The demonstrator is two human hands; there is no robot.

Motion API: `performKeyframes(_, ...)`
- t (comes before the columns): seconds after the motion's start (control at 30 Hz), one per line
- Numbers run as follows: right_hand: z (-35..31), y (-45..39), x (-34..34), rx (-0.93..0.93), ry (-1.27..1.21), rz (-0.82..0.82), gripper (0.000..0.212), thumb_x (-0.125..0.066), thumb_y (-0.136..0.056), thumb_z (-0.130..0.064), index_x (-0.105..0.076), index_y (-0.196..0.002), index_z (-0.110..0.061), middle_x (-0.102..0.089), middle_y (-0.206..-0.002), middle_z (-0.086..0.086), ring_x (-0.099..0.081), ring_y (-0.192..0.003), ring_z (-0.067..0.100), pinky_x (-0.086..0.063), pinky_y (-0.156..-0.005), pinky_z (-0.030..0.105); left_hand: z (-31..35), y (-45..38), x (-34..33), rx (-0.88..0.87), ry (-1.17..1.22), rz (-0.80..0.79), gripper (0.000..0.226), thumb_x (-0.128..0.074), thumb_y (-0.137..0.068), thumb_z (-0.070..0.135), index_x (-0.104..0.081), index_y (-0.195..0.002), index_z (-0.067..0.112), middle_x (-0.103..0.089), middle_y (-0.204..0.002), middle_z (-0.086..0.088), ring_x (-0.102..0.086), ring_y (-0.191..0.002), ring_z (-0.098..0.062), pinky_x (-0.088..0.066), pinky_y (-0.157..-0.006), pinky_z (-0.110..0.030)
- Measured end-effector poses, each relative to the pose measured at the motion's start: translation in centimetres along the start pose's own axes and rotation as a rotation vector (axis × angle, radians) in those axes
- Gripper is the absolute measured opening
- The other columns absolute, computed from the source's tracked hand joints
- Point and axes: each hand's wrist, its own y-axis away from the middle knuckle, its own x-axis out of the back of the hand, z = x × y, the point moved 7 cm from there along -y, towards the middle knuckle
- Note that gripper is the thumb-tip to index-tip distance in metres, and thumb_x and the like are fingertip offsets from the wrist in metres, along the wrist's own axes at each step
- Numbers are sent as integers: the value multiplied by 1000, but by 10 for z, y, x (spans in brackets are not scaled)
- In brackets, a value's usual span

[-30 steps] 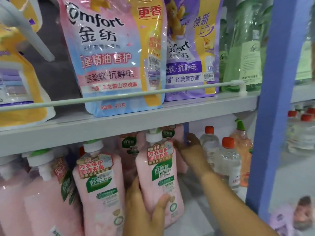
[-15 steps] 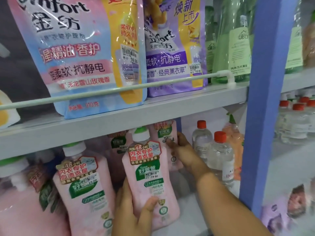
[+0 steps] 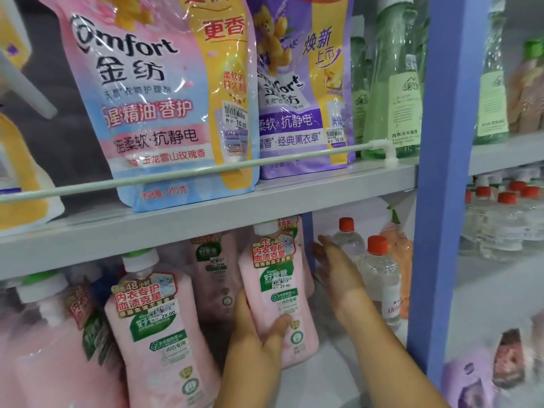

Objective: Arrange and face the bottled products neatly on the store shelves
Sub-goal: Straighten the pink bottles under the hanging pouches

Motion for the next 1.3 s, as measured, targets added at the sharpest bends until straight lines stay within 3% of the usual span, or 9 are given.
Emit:
performKeyframes(0.17, -9, 38, 9, 275, 258, 18, 25, -54, -98, -51, -67, -113, -36, -75, -108, -17, -70, -100, 2, -52, -86, 23, 2, -32, -38, -29, -160, 55, 49, -82, -80, 25, -43, -107, 37, -62, -110, 11, -64, -98, -9, -50, -78, -14)
performKeyframes(0.27, -6, 36, 1, 339, 399, -49, 19, -63, -98, -35, -62, -116, -36, -72, -101, -27, -67, -91, -9, -48, -76, 11, 2, -46, -54, -37, -323, 80, 59, -80, -77, 35, -46, -124, 27, -51, -130, -4, -55, -120, -24, -47, -101, -36)
performKeyframes(0.47, 7, 8, 2, 319, 431, -51, 33, -61, -99, -22, -54, -130, -30, -67, -113, -14, -66, -109, 12, -53, -88, 25, -1, -58, -56, -98, -272, 143, 68, -82, -76, 36, -49, -136, 29, -55, -129, 1, -57, -117, -18, -49, -101, -34)
performKeyframes(0.63, 11, 11, 6, 315, 435, -41, 33, -55, -103, -25, -48, -133, -33, -63, -114, -13, -63, -105, 6, -45, -68, 1, -3, -54, -46, -151, -269, 122, 54, -73, -80, 45, -50, -129, 40, -57, -133, 10, -57, -121, -11, -48, -101, -28)
performKeyframes(0.73, 11, 15, 10, 309, 444, -20, 22, -59, -101, -23, -52, -119, -33, -62, -107, -21, -62, -101, 3, -42, -65, -2, 16, -45, -8, -259, -233, 393, 47, -64, -89, 17, -47, -132, 24, -43, -146, 4, -40, -136, -10, -29, -113, -16)
performKeyframes(0.8, 7, 21, 9, 314, 395, -41, 22, -63, -98, -22, -54, -115, -33, -61, -103, -24, -62, -91, -12, -41, -60, -3, 22, -49, 16, -285, -210, 598, 64, -64, -82, 19, -42, -140, 7, -39, -151, -8, -35, -142, -23, -26, -122, -33)
performKeyframes(0.93, 12, 24, 6, 300, 379, -59, 19, -71, -93, -25, -56, -103, -32, -63, -94, -21, -60, -73, -24, -44, -59, -1, -3, -76, 40, 36, -185, 675, 93, -76, -80, 44, -28, -154, 13, -41, -153, -14, -40, -140, -30, -26, -119, -33)
performKeyframes(1.03, 17, 22, 8, 296, 353, -40, 31, -76, -82, -46, -60, -108, -38, -72, -102, -13, -71, -90, 2, -63, -76, 34, -17, -83, 43, 160, -233, 650, 101, -84, -70, 46, -33, -152, 20, -51, -145, -10, -50, -134, -31, -40, -113, -42)
performKeyframes(1.3, 18, 21, 10, 304, 312, -38, 24, -71, -93, -18, -59, -110, -31, -71, -104, -12, -70, -79, -5, -54, -58, 13, -6, -55, 25, 84, -390, 570, 96, -90, -66, 41, -37, -133, -1, -45, -126, -22, -49, -117, -38, -45, -97, -43)
